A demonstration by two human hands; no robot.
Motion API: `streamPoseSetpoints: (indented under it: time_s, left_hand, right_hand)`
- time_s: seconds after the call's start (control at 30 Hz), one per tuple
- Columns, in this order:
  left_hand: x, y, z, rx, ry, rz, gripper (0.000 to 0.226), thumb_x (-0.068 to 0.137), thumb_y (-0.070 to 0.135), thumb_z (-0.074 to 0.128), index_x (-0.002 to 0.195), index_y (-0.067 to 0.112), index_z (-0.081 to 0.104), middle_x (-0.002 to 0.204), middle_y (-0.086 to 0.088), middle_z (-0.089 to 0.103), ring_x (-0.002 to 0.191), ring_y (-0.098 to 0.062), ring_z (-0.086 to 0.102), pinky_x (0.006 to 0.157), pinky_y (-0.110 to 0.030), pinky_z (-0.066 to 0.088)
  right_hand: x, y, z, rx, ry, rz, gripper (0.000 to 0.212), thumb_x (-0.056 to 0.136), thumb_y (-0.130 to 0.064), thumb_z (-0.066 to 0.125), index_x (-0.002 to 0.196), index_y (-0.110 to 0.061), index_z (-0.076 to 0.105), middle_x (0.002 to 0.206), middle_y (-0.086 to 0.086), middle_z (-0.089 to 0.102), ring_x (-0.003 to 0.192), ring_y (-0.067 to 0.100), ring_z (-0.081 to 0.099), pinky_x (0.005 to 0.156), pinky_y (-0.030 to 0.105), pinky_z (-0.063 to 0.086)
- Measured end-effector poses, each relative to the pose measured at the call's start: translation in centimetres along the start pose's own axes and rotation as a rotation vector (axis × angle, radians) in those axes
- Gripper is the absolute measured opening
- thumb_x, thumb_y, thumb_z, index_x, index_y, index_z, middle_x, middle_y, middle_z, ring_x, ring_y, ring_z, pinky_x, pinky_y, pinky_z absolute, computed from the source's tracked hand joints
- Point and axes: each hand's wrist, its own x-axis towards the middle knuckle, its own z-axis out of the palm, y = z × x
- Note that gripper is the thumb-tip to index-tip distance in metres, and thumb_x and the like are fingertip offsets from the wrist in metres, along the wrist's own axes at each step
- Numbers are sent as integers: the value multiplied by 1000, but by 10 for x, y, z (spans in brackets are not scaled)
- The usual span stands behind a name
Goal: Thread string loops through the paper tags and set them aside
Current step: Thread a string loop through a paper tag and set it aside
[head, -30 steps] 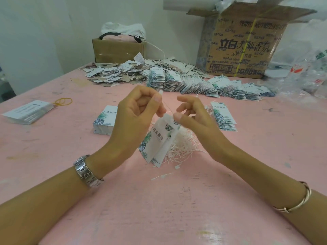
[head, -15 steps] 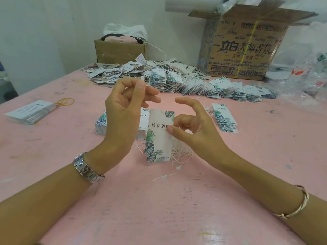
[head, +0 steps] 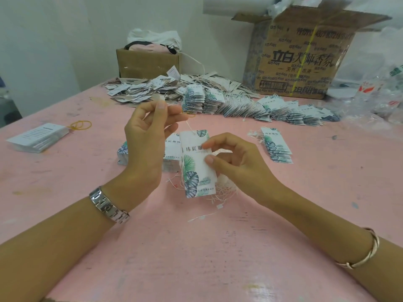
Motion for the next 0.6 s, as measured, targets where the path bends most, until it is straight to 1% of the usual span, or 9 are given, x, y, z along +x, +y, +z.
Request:
streamPoseSetpoints:
  time_s: [0.07,0.13,0.2,0.27,0.33,0.43,0.6]
  left_hand:
    - [1,0,0,-9,25,-9,10,102,19,51,93,16,56,82,7,74,81,-12,72,72,-19,51]
    - [1,1,-1,-13,40,-16,11,102,20,51,93,16,56,81,7,74,81,-11,72,72,-19,51]
    - [2,1,-1,-7,50,-14,11,102,20,51,93,16,56,81,8,74,81,-11,71,72,-19,51]
    - [2,1,0,12,60,-8,11,102,21,51,94,16,56,81,8,74,82,-10,71,73,-18,50]
    - [2,0,0,26,70,-2,11,102,22,51,95,16,56,82,8,74,82,-10,71,74,-18,50]
    - [3,0,-1,36,79,11,11,102,23,51,97,15,56,82,8,74,82,-10,71,74,-18,50]
    - [4,1,-2,25,136,68,11,103,22,50,98,15,54,77,11,73,81,-9,71,74,-19,50]
  right_hand:
    - [0,1,-1,10,-11,17,20,90,2,64,103,-14,65,92,-10,63,70,17,64,71,36,52]
    - [1,1,-1,24,-12,30,19,89,2,66,101,-13,66,89,-11,63,70,13,62,74,33,51]
    - [2,0,-3,38,-4,35,17,87,1,68,97,-12,66,89,-7,65,69,10,63,74,24,52]
    - [2,-1,-4,43,-2,39,14,85,0,71,93,-11,67,88,-2,68,71,10,65,74,21,52]
    - [2,-2,-6,39,-19,52,11,84,-1,72,90,-9,68,87,1,70,74,13,67,74,21,53]
    - [2,-3,-8,10,-38,60,11,83,-1,73,90,-8,70,90,4,71,76,18,67,75,25,54]
    - [3,-7,-13,0,-54,52,12,83,0,73,93,-7,71,91,3,72,72,14,66,73,20,52]
